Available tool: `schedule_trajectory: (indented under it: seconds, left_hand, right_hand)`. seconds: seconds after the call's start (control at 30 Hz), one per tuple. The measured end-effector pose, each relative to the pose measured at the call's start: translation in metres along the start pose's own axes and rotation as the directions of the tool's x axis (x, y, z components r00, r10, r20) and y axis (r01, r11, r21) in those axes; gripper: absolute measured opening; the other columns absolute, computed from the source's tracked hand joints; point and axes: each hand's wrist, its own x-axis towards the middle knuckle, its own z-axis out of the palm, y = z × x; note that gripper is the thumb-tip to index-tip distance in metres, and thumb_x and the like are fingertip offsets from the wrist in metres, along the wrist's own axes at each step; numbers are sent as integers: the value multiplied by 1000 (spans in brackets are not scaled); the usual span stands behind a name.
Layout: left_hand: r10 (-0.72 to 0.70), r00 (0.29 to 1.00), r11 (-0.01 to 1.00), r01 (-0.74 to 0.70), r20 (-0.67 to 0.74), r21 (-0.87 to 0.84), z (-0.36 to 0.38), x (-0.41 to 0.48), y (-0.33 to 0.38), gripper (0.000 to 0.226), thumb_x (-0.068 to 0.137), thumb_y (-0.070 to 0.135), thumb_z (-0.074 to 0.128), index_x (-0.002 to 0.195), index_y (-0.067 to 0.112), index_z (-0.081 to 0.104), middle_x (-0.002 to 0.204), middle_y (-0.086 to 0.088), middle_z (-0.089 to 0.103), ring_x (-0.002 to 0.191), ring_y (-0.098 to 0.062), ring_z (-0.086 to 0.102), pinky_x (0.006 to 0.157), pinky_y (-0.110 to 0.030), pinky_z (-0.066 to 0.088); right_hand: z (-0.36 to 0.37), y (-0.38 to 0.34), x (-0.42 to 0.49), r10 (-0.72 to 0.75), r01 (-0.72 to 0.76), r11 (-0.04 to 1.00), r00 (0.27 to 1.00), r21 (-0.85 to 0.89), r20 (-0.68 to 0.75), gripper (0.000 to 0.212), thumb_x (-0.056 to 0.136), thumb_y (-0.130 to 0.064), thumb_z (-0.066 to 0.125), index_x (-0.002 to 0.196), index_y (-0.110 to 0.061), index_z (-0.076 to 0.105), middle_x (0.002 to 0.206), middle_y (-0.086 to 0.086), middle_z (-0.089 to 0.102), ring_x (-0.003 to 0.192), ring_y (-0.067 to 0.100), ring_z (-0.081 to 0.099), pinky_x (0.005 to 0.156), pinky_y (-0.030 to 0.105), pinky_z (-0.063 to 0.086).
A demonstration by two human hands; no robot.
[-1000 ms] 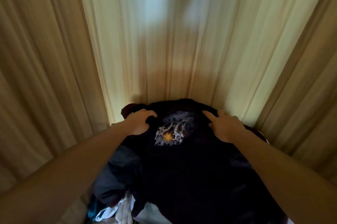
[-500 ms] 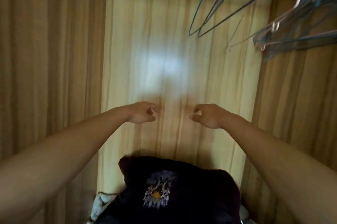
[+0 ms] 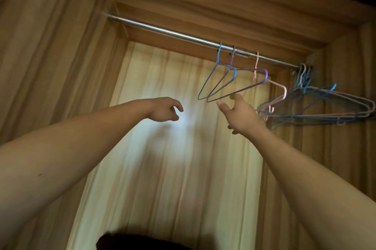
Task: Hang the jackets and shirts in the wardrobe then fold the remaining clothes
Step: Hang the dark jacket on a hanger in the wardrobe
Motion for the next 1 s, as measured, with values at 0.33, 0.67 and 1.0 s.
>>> schedule_trajectory:
  seconds: [0.33, 0.67, 1.0]
  left_hand:
    - [30, 996, 999, -33, -87, -42, -8, 3, 3, 39, 101, 25, 54, 139, 27, 51, 125, 3, 60, 117, -19, 57, 76, -22, 42]
    - [27, 987, 997, -39, -159, -72, -17, -9, -17, 37, 100, 23, 53, 137, 28, 53, 119, 4, 61, 112, -20, 60, 75, -24, 47]
    - [-169, 949, 948, 84, -265, -306, 4, -9, -42, 58, 100, 39, 57, 152, 23, 37, 155, -5, 40, 135, -23, 46, 107, -34, 38]
  right_hand:
    - [-16, -74, 27, 12, 98, 856, 978, 508, -209, 43, 104, -46, 44, 136, -16, 43, 94, 9, 58, 64, 30, 65, 47, 35, 58]
    - [-18, -83, 34, 21, 221, 733, 938, 643, -346, 21, 108, -38, 37, 108, -23, 52, 80, 13, 48, 61, 18, 50, 56, 32, 48]
    - [1, -58, -7, -7, 293, 777, 889, 557, -458, 58, 101, -57, 37, 85, -11, 67, 48, 2, 55, 42, 16, 54, 54, 39, 49]
